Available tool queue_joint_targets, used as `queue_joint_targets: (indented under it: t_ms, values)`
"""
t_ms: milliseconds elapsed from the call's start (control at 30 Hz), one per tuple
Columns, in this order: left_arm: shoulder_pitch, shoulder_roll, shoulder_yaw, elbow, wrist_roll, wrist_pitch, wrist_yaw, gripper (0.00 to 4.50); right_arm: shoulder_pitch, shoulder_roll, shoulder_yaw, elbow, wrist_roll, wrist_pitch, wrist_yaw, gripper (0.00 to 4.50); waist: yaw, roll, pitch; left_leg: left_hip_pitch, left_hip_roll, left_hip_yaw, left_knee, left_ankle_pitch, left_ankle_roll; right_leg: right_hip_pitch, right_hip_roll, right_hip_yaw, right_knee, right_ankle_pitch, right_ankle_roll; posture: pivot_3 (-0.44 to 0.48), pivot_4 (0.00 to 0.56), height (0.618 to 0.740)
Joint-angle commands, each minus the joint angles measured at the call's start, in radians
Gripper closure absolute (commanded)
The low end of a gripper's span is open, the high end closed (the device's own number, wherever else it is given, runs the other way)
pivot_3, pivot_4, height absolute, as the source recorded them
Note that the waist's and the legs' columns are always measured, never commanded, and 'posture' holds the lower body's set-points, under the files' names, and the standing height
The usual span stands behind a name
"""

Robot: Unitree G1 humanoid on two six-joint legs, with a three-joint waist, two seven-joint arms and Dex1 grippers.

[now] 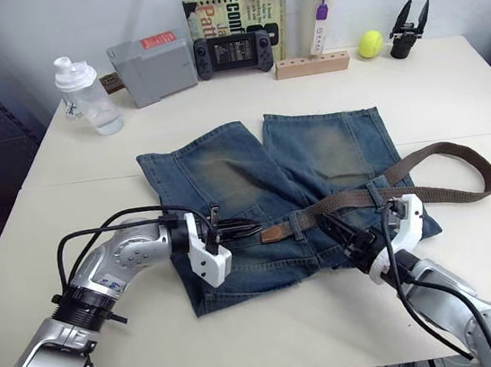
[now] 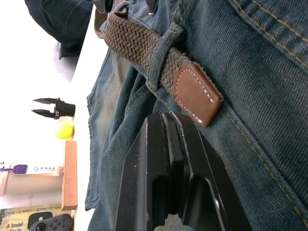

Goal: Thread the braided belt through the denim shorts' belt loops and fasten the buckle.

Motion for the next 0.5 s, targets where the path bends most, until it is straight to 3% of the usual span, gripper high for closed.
queue_joint_targets:
  t_ms: [33, 300, 500]
  values:
    - [0.004, 0.006, 0.023, -0.020, -0.022, 0.006, 0.012, 4.50, -0.046, 0.069, 0.051, 0.024, 0.059, -0.043, -0.066, 0.04, -0.003, 0.000, 0.000, 0.000, 0.000, 0.000, 0.000, 0.000, 0.000, 0.000, 0.000, 0.000, 0.000, 0.000, 0.000, 0.000, 0.150, 0.731]
    - [0.024, 0.018, 0.020, -0.038, -0.011, 0.013, 0.006, 4.50, -0.148, 0.160, 0.072, 0.122, 0.023, -0.091, -0.120, 0.04, -0.008, 0.000, 0.000, 0.000, 0.000, 0.001, 0.000, 0.000, 0.000, 0.000, 0.001, 0.001, 0.000, 0.000, 0.000, 0.000, 0.150, 0.731]
    - [0.019, 0.069, 0.025, 0.039, 0.104, -0.049, 0.084, 4.50, -0.143, 0.166, 0.095, 0.100, 0.021, -0.081, -0.122, 0.04, -0.011, 0.000, 0.000, 0.000, 0.001, 0.000, -0.001, 0.000, 0.000, -0.001, 0.001, 0.001, 0.000, 0.000, 0.000, 0.000, 0.150, 0.731]
